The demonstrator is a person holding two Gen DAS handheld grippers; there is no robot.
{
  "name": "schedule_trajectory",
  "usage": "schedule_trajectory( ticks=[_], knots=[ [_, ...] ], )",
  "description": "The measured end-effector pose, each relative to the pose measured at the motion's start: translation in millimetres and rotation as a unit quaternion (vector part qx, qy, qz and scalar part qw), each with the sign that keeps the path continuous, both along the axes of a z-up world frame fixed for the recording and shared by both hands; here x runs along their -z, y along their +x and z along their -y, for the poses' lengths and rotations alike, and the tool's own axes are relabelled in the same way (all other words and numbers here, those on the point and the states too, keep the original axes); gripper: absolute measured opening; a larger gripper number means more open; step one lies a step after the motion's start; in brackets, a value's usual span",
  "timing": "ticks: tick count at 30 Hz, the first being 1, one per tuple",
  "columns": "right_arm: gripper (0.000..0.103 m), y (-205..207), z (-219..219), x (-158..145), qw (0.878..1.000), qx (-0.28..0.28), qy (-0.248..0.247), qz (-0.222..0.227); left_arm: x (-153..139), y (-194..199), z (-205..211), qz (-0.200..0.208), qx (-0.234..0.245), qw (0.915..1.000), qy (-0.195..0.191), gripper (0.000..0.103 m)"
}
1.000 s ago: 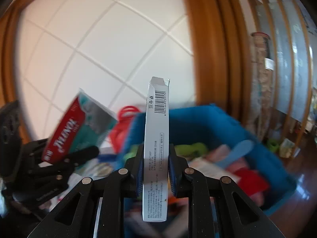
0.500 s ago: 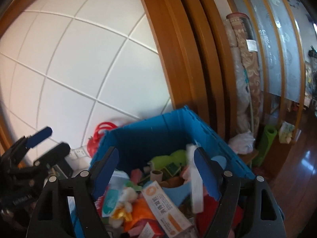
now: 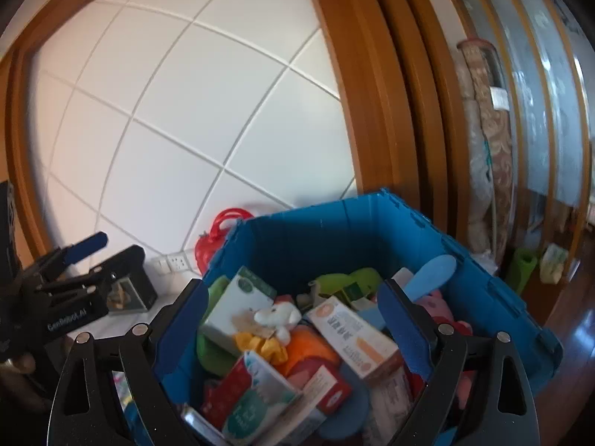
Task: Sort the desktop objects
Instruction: 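Open both tools to drop the boxes into the crate, then move both tools back to the items on the bed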
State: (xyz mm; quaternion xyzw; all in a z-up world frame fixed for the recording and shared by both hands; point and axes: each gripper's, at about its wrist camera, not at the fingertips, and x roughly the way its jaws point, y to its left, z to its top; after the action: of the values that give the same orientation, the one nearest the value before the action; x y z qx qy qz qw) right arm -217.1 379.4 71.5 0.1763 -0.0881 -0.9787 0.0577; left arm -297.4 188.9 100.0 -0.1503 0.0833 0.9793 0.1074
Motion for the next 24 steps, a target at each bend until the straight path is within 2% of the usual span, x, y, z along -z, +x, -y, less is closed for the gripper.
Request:
schedule_trajectory(
  ticks=[5, 10, 24],
  knots=[
    [0.096, 9.6, 20.7, 3.9, 1.0, -0.013, 0.018, -0.005, 3.8, 17.6, 29.6, -0.009, -0.031, 0.9994, 0.013, 0.082],
    [0.098, 19.0, 48.4, 2.4, 0.999, -0.021, 0.023, -0.007, 8.6, 30.3, 59.0, -0.012, -0.05, 0.9987, 0.008, 0.082],
    [0.102, 33.6, 169.9, 6.7, 0.999, -0.029, 0.034, 0.006, 22.1, 55.1, 170.4, -0.001, -0.082, 0.9966, 0.0, 0.082]
  ],
)
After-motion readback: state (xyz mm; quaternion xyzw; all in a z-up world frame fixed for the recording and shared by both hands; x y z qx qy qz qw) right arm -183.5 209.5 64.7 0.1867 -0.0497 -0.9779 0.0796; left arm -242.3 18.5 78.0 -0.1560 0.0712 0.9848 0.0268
